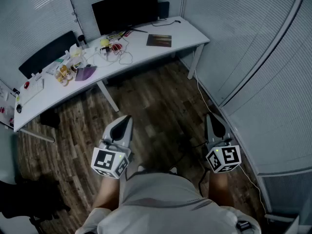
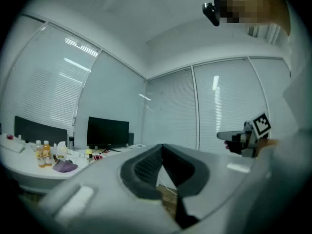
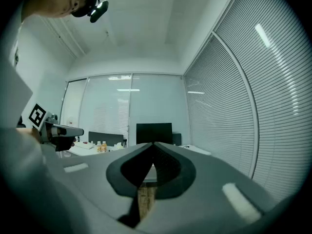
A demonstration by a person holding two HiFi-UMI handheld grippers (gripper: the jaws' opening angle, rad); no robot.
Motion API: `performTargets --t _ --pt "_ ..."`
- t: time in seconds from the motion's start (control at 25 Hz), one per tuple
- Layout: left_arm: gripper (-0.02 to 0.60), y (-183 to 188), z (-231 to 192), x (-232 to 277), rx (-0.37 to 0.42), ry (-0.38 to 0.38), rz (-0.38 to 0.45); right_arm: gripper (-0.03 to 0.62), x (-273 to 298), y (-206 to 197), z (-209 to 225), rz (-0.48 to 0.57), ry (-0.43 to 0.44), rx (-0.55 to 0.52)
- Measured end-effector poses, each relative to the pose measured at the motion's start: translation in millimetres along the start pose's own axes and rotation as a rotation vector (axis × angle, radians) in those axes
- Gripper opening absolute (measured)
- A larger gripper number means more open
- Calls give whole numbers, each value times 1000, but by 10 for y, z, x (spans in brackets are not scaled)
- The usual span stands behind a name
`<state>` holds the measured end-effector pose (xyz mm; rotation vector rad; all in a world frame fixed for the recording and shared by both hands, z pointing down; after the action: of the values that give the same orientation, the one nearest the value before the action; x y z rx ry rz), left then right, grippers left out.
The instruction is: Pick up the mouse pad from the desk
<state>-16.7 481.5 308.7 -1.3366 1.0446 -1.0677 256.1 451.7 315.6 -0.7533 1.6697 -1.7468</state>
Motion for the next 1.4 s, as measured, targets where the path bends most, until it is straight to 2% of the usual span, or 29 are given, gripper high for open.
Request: performTargets --t 0.32,0.64,0.96,1.16,1.4 --pt "2 -68 74 75 13 -24 -26 6 -26 -126 87 -13 -17 27" --pt "2 -150 -53 32 -4 -31 -39 6 55 -181 28 32 -15 92" --pt "2 -144 -539 -86 -36 -6 -23 8 421 -211 -245 3 -18 109" --pt "2 -215 -1008 -212 -77 11 -40 8 723 -280 -522 -19 -20 135" --pt "2 -419 -1537 -268 -90 22 -77 8 1152 -397 -937 -61 14 122"
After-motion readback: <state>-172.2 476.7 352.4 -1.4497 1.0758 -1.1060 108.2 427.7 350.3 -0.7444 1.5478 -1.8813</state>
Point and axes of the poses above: the fingertips, and each gripper's own axes: x forward along the fingers, z to its right, y out of its top, the point moved 2 cm from there along -x, backward along the fingers, and after that the axes turned 14 degrees about y, right-handed, at the moved point
